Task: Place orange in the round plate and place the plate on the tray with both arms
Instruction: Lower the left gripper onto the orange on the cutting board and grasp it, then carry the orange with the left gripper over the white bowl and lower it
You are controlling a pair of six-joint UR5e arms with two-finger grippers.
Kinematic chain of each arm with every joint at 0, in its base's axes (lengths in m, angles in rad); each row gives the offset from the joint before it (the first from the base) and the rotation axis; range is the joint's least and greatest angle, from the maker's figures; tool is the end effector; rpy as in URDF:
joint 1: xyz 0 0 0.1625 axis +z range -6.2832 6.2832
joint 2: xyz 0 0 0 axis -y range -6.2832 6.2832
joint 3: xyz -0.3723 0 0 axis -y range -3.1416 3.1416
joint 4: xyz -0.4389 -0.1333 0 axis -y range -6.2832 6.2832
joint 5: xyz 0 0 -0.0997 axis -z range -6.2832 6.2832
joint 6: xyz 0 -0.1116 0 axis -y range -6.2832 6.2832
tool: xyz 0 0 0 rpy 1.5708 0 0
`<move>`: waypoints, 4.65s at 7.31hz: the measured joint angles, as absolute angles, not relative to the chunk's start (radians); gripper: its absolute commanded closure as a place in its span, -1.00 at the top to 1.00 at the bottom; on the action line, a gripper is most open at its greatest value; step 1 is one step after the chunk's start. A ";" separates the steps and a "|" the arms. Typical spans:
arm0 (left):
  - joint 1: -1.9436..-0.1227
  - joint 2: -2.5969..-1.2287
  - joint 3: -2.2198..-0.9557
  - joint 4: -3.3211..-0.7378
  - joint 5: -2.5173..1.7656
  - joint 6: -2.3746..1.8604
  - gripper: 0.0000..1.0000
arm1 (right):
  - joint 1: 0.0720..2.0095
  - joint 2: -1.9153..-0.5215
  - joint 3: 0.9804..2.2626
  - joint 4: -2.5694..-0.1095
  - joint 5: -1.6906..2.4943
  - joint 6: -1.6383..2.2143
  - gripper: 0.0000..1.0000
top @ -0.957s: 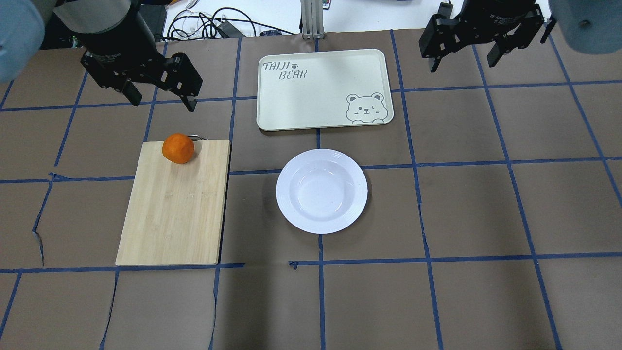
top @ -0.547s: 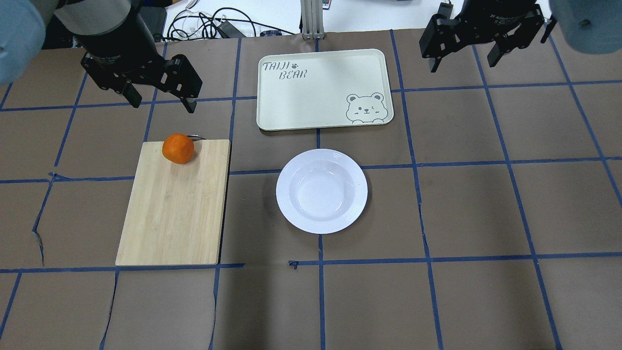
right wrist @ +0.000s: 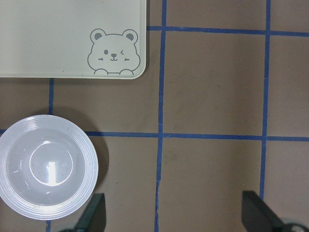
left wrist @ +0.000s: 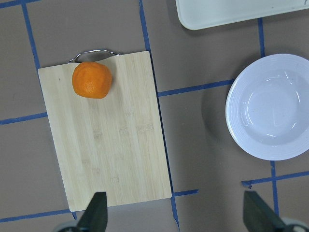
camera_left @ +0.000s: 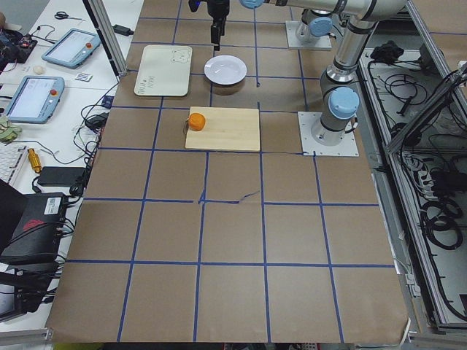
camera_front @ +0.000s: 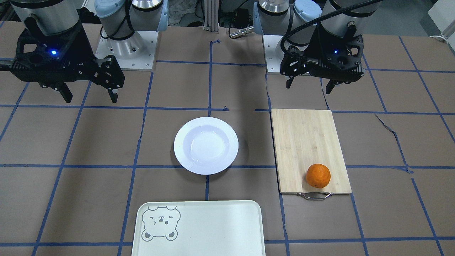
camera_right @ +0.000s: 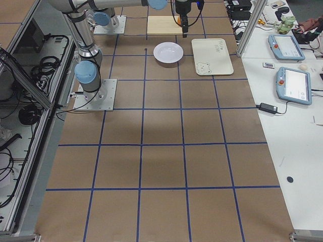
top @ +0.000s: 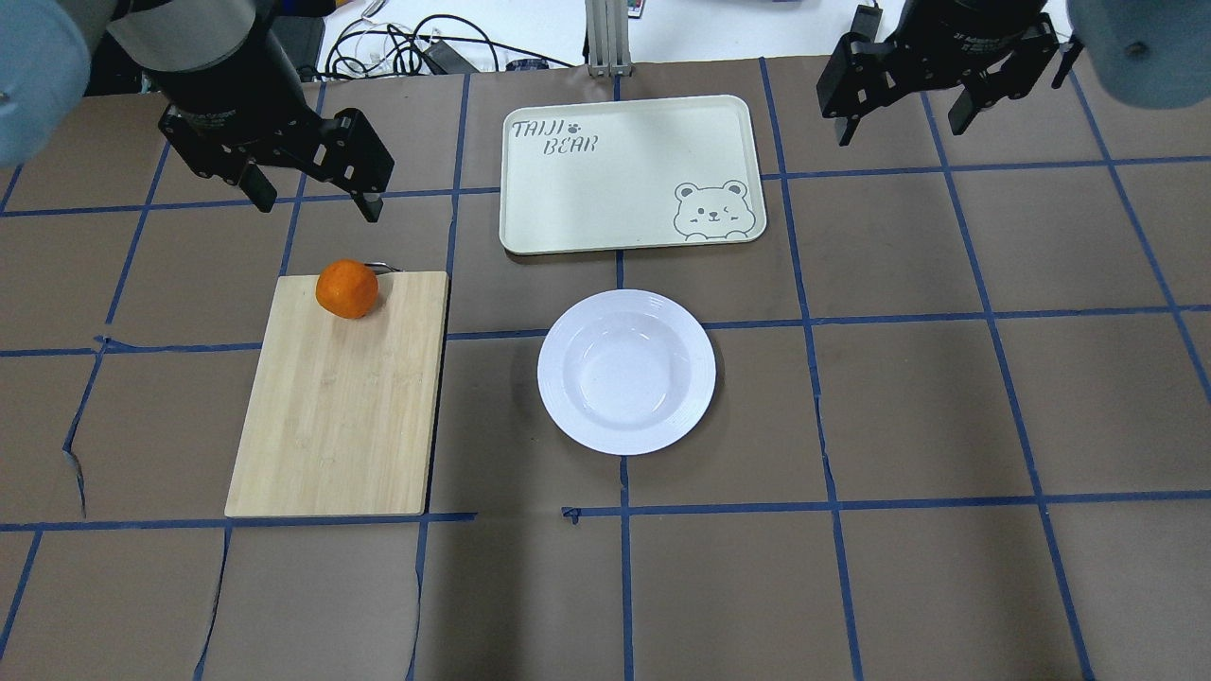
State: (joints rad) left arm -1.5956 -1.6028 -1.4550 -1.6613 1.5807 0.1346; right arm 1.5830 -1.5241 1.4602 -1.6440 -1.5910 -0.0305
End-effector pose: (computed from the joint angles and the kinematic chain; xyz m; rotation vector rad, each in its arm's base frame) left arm -0.1458 -0.5448 0.4591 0.2494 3.1221 0.0113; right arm 0.1380 -0.5678 0.4655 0.0643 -3.1122 0.2134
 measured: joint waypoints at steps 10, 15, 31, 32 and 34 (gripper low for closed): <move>-1.563 -1.819 -1.521 -1.435 1.611 0.193 1.00 | 1.584 -1.526 1.471 -1.644 -1.592 -0.029 1.00; -1.479 -2.054 -1.583 -1.201 1.754 0.349 1.00 | 1.585 -1.533 1.485 -1.644 -1.592 -0.029 1.00; -1.931 -2.047 -1.593 -1.248 1.474 -0.671 -0.04 | 1.586 -1.536 1.495 -1.643 -1.592 -0.029 1.00; -1.954 -2.063 -1.623 -1.206 1.455 -0.737 0.21 | 1.586 -1.536 1.495 -1.643 -1.592 -0.029 1.00; -1.966 -2.076 -1.696 -1.087 1.449 -0.765 1.00 | 1.586 -1.539 1.498 -1.643 -1.592 -0.029 1.00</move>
